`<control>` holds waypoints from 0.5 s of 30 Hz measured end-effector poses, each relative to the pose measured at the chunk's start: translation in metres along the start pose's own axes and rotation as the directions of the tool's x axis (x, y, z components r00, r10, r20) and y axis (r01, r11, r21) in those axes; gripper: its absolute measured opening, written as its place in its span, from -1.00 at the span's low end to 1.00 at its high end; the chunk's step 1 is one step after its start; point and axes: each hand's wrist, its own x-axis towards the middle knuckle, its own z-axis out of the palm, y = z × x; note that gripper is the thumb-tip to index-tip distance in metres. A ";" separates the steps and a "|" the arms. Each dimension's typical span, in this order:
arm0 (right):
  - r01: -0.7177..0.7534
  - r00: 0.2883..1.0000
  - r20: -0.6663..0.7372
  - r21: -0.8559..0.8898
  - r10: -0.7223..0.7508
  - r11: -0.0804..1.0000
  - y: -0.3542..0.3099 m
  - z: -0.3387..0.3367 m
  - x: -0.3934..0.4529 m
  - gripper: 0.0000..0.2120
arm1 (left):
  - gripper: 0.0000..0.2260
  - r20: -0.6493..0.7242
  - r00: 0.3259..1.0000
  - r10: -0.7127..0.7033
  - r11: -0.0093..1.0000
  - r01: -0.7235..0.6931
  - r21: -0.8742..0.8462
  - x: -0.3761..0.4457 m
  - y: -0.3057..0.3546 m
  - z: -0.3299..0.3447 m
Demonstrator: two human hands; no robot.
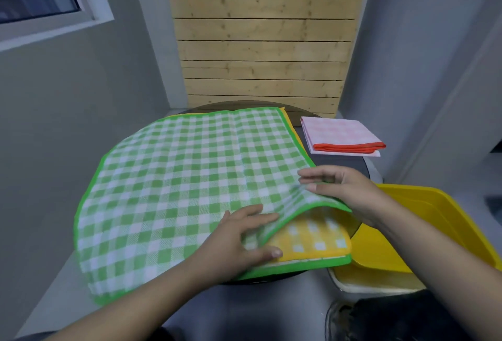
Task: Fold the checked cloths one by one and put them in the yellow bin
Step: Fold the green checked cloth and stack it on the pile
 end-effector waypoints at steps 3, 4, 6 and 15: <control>0.016 1.000 0.009 0.085 -0.016 0.996 -0.005 -0.001 -0.001 -0.78 | -0.68 -0.013 0.999 -0.033 0.985 0.030 -0.168 0.001 0.003 -0.006; 0.024 1.000 0.014 0.116 -0.026 0.993 -0.007 -0.001 -0.002 -0.78 | -0.75 -0.014 0.999 -0.046 0.969 0.041 -0.242 0.001 0.004 -0.009; 0.055 0.998 0.013 0.153 -0.057 0.987 -0.008 -0.002 -0.004 -0.75 | -0.90 -0.046 0.996 -0.082 0.938 0.062 -0.340 0.000 0.008 -0.015; 0.270 0.963 -0.013 0.010 -0.270 0.963 -0.018 -0.008 -0.001 -0.39 | -0.71 -0.104 0.979 -0.174 0.893 0.113 -0.435 0.007 0.015 -0.029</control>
